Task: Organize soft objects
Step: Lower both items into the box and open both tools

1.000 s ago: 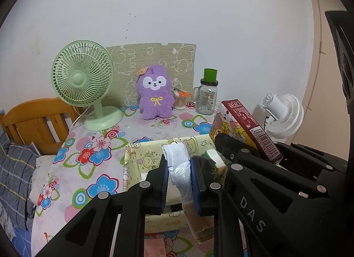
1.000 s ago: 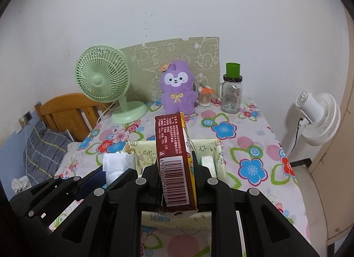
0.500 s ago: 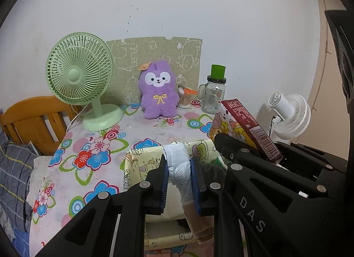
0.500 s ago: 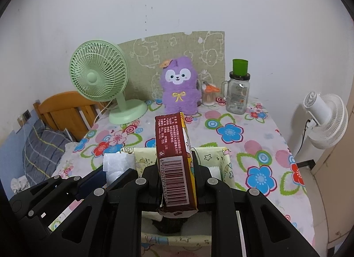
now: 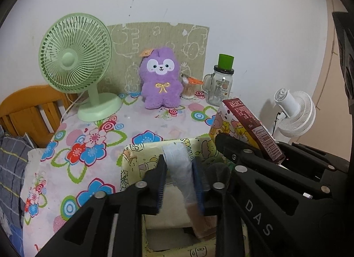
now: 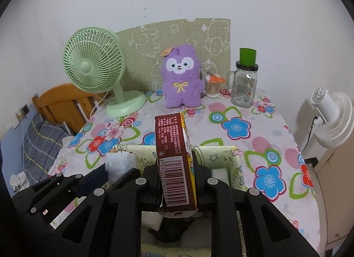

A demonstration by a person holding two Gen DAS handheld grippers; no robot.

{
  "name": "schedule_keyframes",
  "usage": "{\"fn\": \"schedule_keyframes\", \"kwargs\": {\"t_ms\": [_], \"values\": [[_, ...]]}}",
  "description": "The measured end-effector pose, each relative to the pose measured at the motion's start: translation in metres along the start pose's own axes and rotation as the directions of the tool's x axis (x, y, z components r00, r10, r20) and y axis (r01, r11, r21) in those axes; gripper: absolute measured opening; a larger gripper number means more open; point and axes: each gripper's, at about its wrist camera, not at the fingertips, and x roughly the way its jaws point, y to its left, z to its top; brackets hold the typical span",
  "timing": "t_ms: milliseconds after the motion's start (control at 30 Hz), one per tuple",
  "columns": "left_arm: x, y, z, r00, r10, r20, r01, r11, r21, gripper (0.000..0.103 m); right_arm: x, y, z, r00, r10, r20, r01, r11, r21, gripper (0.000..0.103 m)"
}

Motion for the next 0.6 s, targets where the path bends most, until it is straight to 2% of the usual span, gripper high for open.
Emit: {"fn": "schedule_keyframes", "kwargs": {"t_ms": [233,467,600], "values": [[0.011,0.008,-0.002,0.999,-0.005,-0.033,0.005,1.000,-0.004,0.052,0.018,0.005,-0.001,0.999,0.033,-0.032,-0.033,0.999,-0.009,0.022],[0.017,0.013,-0.006,0.998,0.015,-0.056,-0.015,1.000,0.003,0.063,0.028,0.008,-0.004,0.997,0.062,-0.056,-0.063,0.998,-0.015,0.024],[0.021,0.012,-0.009,0.997,0.031,-0.069,-0.030,0.999,0.018,0.064,0.035,0.009,-0.006,0.996,0.050,-0.075,-0.051,0.999,-0.018,0.031]]}}
